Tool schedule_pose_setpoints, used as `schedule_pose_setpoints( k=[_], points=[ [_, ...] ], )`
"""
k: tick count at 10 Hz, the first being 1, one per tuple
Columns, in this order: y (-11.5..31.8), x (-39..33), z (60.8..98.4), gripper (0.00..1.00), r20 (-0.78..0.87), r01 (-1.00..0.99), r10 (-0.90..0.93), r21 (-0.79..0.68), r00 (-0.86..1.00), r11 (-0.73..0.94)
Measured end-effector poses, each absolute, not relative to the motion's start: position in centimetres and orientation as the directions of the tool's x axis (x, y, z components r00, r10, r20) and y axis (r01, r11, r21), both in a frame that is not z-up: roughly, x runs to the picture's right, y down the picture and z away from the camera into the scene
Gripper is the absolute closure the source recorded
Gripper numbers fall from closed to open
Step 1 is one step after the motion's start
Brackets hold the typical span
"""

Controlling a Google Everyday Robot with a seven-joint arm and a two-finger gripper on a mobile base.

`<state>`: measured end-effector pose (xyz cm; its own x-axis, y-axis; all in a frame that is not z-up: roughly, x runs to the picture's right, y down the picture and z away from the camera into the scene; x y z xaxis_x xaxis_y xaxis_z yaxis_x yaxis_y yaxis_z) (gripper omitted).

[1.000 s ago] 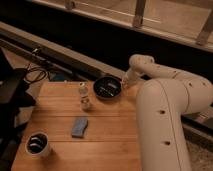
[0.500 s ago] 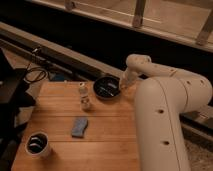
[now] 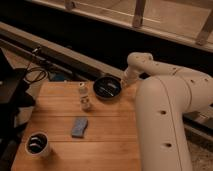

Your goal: Push the ceramic bowl across the table

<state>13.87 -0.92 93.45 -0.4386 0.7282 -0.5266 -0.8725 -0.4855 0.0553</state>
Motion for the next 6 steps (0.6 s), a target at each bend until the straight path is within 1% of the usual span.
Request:
schedule_pose_setpoints(
  k=[6],
  points=[
    [1.6,15.5,96.3,0.92,-0.573,-0.85,0.664,0.117,-0.481,-0.514]
  ],
)
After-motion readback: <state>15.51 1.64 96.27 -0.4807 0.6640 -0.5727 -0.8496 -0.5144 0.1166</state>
